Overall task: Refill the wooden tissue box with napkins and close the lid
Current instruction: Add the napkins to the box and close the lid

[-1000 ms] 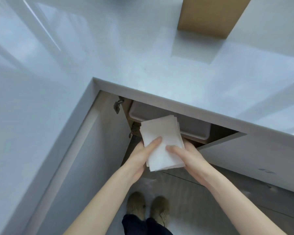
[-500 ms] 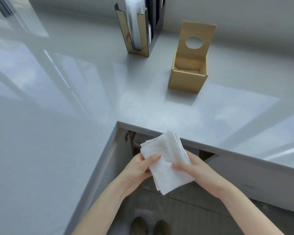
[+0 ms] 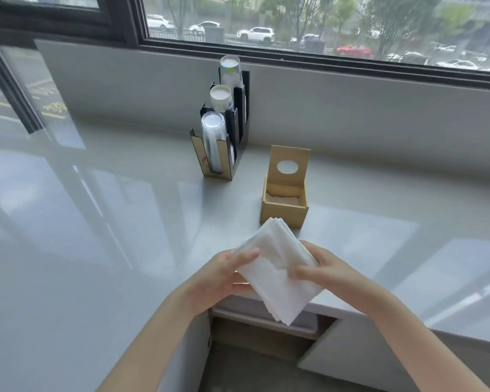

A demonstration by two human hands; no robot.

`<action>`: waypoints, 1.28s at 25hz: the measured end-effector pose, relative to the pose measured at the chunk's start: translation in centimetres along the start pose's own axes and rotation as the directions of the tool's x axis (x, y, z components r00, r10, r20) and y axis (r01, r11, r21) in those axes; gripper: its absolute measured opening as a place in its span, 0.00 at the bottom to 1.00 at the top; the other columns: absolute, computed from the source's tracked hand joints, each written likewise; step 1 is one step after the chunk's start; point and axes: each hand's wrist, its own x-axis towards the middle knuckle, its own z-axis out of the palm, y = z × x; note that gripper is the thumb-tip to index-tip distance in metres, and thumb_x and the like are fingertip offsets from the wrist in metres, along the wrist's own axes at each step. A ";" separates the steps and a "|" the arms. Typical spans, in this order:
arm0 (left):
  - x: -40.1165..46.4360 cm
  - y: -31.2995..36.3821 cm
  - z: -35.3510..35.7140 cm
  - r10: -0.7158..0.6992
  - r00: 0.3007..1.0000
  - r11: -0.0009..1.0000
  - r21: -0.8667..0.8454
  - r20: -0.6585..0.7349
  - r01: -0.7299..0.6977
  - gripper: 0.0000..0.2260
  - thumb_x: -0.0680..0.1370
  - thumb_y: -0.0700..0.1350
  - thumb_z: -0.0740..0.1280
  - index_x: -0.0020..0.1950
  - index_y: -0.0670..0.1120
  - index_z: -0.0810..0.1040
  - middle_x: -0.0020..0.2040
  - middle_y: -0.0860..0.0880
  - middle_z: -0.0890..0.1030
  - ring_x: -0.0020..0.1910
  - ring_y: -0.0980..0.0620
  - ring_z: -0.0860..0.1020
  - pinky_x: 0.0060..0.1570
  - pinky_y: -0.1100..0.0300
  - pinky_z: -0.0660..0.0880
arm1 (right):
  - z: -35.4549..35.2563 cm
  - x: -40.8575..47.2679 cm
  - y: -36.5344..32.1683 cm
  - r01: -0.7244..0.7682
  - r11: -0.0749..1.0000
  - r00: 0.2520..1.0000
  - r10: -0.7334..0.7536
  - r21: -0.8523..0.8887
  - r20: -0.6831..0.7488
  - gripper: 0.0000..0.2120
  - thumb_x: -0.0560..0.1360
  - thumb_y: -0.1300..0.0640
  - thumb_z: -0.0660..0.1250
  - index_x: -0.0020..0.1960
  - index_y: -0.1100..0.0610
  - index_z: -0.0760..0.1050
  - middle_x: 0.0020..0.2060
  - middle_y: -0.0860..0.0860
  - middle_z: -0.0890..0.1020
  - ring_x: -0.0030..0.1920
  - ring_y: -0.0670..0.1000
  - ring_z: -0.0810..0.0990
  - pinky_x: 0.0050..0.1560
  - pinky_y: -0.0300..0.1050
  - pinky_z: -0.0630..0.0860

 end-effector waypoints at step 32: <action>22.7 8.8 -5.2 0.128 0.951 0.990 0.089 -0.283 -0.107 0.20 0.68 0.51 0.69 0.58 0.46 0.76 0.54 0.45 0.82 0.52 0.48 0.80 0.49 0.56 0.77 | -16.9 17.9 0.3 0.002 0.930 0.989 0.053 0.368 -0.138 0.15 0.75 0.56 0.65 0.61 0.57 0.73 0.56 0.55 0.81 0.53 0.52 0.82 0.48 0.42 0.80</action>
